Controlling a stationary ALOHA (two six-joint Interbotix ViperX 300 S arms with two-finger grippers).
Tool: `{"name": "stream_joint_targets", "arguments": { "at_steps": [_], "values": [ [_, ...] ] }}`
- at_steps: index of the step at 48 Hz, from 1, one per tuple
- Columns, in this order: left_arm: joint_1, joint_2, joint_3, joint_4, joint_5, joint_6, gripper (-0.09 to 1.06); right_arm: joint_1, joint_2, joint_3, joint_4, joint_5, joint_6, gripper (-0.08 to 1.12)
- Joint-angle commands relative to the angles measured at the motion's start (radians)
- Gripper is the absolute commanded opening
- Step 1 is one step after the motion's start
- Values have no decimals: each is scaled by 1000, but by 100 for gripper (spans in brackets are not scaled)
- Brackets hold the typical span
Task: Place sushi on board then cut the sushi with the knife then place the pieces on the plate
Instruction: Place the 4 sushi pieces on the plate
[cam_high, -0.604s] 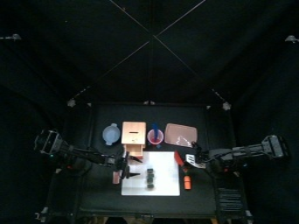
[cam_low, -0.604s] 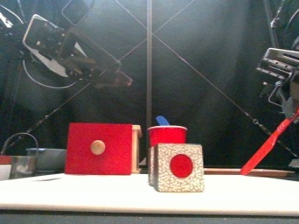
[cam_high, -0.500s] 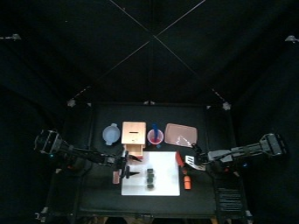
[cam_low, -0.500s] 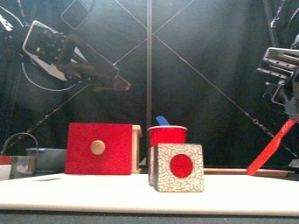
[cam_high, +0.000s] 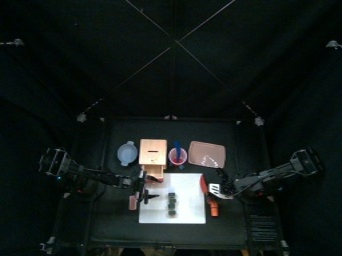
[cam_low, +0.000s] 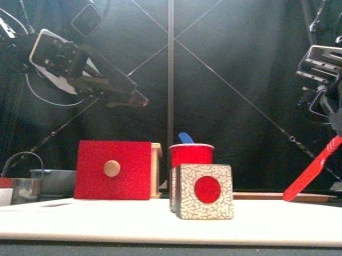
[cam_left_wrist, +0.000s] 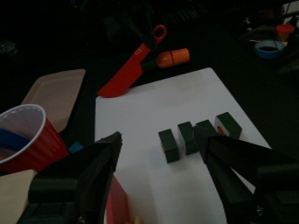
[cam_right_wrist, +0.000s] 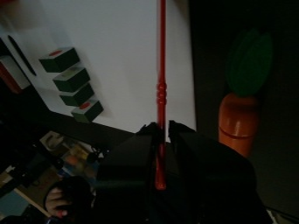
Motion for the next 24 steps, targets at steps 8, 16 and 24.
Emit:
{"name": "stream_joint_targets", "arguments": {
  "at_steps": [8, 16, 24],
  "values": [
    [5, -15, -29, -3, -12, -2, 98, 18, 3, -17, -64, -38, -8, 64],
    [8, -15, -32, -3, -11, -2, 98, 14, -9, -12, -147, -32, -28, 64],
    [21, -15, -37, -5, -14, -2, 98, -23, 0, -31, -486, -57, -173, 64]
  ]
}}
